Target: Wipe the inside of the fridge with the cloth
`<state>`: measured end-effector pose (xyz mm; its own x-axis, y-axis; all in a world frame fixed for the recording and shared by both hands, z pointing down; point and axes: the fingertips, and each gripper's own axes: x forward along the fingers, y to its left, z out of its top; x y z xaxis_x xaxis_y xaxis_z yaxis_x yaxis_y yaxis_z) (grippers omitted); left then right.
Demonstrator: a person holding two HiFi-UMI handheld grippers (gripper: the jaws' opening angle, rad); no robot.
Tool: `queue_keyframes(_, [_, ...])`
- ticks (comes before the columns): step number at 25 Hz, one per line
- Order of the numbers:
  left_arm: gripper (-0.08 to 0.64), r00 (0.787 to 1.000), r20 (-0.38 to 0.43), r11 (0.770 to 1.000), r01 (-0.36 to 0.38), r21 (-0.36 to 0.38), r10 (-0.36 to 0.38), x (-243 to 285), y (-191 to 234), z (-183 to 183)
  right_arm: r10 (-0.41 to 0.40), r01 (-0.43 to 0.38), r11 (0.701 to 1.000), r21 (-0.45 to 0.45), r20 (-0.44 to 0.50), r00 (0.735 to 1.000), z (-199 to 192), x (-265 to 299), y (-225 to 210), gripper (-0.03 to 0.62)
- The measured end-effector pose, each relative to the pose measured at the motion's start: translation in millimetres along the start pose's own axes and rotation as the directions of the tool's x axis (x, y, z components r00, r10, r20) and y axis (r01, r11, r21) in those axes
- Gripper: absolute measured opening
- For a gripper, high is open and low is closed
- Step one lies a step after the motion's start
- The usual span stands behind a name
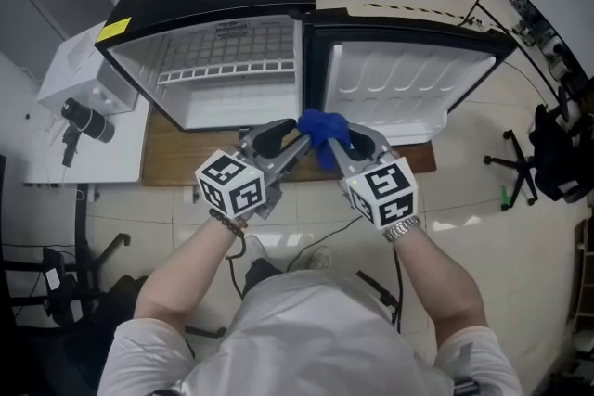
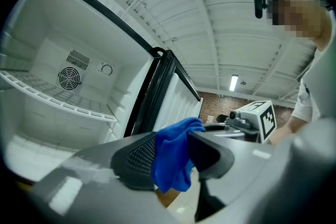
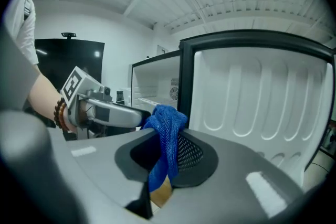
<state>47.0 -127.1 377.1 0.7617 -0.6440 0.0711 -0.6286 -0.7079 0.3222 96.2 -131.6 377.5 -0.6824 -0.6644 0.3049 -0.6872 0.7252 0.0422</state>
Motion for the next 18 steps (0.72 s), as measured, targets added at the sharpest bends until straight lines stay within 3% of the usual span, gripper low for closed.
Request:
queue_keyframes(6, [0.193,0.988,-0.061,0.99,-0.14,0.001,0.14,17,13,-30,-0.092,0.093,0.996,-0.007,0.086,0.992,34,-15,-42,0.049])
queue_keyframes(18, [0.215,0.904,-0.201,0.926,-0.373,0.063,0.378,70,35,-82,-0.115,0.124,0.992,-0.031,0.201,0.973,98,-11,-63,0.049])
